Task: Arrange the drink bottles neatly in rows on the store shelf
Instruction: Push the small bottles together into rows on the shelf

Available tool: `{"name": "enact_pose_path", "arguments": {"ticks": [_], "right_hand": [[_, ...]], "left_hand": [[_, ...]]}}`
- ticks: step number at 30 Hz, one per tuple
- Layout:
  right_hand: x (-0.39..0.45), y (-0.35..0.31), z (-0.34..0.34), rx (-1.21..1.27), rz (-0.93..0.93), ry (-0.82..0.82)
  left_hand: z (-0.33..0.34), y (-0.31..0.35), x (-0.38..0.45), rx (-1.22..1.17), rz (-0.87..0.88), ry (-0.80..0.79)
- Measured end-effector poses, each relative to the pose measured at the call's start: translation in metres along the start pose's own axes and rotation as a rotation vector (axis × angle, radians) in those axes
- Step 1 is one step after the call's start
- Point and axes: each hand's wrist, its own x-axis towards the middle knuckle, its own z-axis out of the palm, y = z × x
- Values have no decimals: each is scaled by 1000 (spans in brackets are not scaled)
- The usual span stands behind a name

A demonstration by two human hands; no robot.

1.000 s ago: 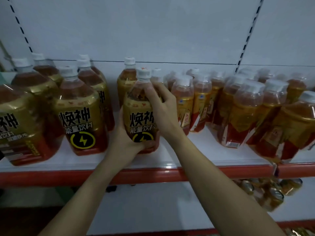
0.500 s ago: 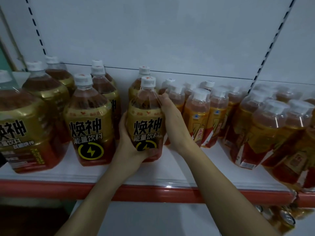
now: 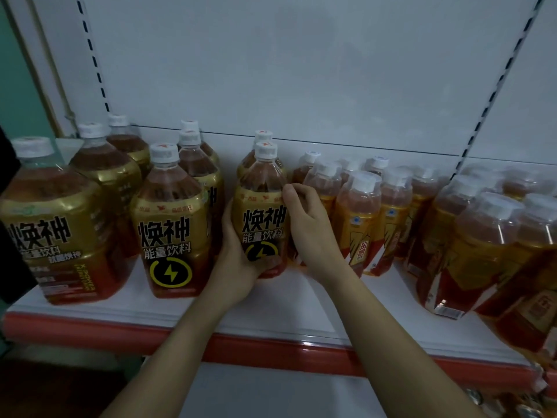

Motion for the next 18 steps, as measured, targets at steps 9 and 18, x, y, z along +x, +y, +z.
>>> {"name": "enact_pose_path", "arguments": {"ticks": [9, 18], "right_hand": [[-9, -7, -10, -245, -283, 134], [-20, -30, -26, -226, -403, 251]], "left_hand": [[4, 12, -15, 61, 27, 102], [18, 56, -31, 246, 528, 232]]}}
